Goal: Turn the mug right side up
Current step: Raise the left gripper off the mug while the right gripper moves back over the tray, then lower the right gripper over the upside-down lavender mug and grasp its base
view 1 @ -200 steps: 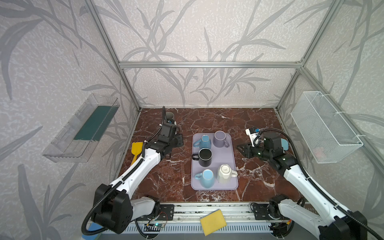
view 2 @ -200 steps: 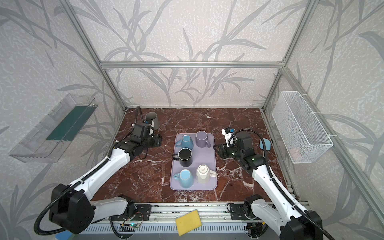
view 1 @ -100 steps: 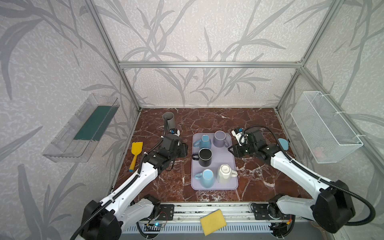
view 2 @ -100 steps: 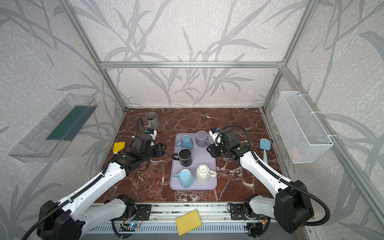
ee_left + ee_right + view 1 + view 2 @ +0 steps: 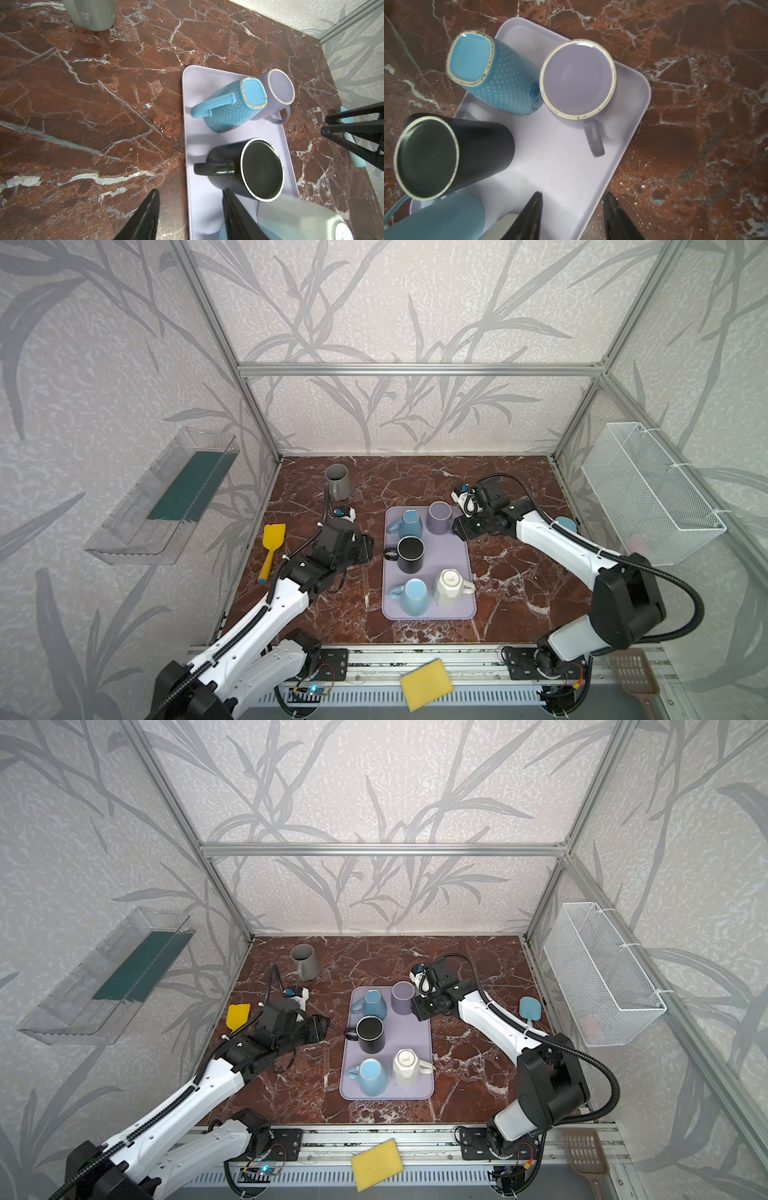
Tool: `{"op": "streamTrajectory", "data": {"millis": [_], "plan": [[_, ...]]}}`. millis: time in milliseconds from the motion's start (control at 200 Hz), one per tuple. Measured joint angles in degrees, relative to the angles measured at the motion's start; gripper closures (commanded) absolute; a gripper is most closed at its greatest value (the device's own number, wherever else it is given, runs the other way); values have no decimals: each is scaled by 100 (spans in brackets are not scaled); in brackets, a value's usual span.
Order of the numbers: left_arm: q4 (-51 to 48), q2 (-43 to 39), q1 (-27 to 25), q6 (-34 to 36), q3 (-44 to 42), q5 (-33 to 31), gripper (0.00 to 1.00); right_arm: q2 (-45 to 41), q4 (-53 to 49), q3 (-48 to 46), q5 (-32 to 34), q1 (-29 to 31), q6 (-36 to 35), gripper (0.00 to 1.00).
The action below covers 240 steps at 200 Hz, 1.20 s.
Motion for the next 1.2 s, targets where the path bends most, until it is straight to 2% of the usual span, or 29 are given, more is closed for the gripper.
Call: {"op": "streamTrajectory", "data": {"millis": [305, 590, 1200], "plan": [[-33, -136, -33, -37, 0, -44, 50, 782, -726, 811, -2, 0, -407, 51], [-35, -229, -48, -59, 0, -92, 52, 1381, -1005, 1207, 2, 0, -612, 51], [70, -560, -96, -68, -208, -107, 58, 1812, -1147, 1628, 50, -44, -778, 55]]}}
